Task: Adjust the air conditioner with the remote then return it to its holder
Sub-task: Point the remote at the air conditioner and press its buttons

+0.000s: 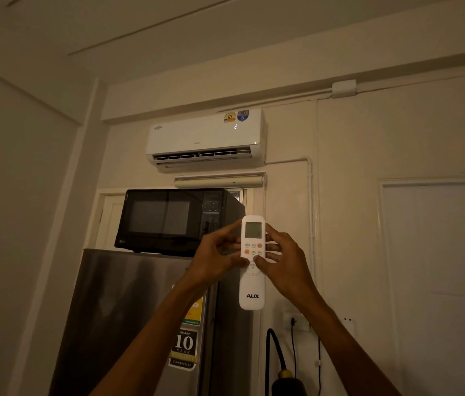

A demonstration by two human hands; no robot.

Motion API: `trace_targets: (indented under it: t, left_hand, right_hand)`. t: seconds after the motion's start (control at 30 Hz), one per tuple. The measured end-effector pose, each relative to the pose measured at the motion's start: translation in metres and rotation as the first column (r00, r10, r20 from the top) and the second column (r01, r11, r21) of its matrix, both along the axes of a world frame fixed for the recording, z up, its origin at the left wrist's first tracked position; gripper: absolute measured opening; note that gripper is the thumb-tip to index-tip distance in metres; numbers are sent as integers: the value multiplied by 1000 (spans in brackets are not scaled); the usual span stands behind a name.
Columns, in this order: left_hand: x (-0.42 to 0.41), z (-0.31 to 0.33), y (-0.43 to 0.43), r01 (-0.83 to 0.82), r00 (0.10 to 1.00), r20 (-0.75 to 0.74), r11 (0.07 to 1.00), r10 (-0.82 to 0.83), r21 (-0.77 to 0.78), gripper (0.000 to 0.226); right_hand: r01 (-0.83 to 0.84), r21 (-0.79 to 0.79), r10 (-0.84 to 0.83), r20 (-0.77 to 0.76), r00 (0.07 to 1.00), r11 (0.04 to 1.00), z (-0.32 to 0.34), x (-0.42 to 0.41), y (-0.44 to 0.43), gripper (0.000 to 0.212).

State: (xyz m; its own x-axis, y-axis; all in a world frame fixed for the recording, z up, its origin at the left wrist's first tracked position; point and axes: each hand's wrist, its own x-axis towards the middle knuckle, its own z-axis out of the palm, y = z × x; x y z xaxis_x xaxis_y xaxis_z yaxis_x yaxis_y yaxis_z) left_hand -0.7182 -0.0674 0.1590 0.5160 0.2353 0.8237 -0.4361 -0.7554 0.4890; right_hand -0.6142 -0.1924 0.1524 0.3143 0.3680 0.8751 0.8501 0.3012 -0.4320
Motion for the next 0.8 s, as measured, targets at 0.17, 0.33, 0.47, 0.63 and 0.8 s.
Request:
trace_targets:
  t: [0.17, 0.33, 0.47, 0.63, 0.8]
  left_hand:
    - [11, 1, 5, -12, 1000, 8, 1000, 12, 4, 70]
    - [21, 4, 8, -27, 1000, 14, 1000, 27, 10, 70]
    - [29, 3, 9, -42, 999, 23, 999, 41, 6, 71]
    - [38, 4, 14, -39, 999, 9, 999, 39, 17, 74]
    - [49, 5, 19, -43, 999, 6, 999, 43, 31, 73]
  right_hand:
    - [-10, 2, 10, -6, 1000, 1000, 0, 13, 8, 60]
    - [-19, 13, 19, 12, 1000, 1000, 3, 26, 15, 61]
    - [-22, 22, 22, 8, 1000, 1000, 2, 34, 18, 60]
    - [-25, 24, 25, 9, 1000, 999, 2, 44, 22, 62]
    - [-26, 33, 26, 24, 999, 999, 4, 55, 26, 62]
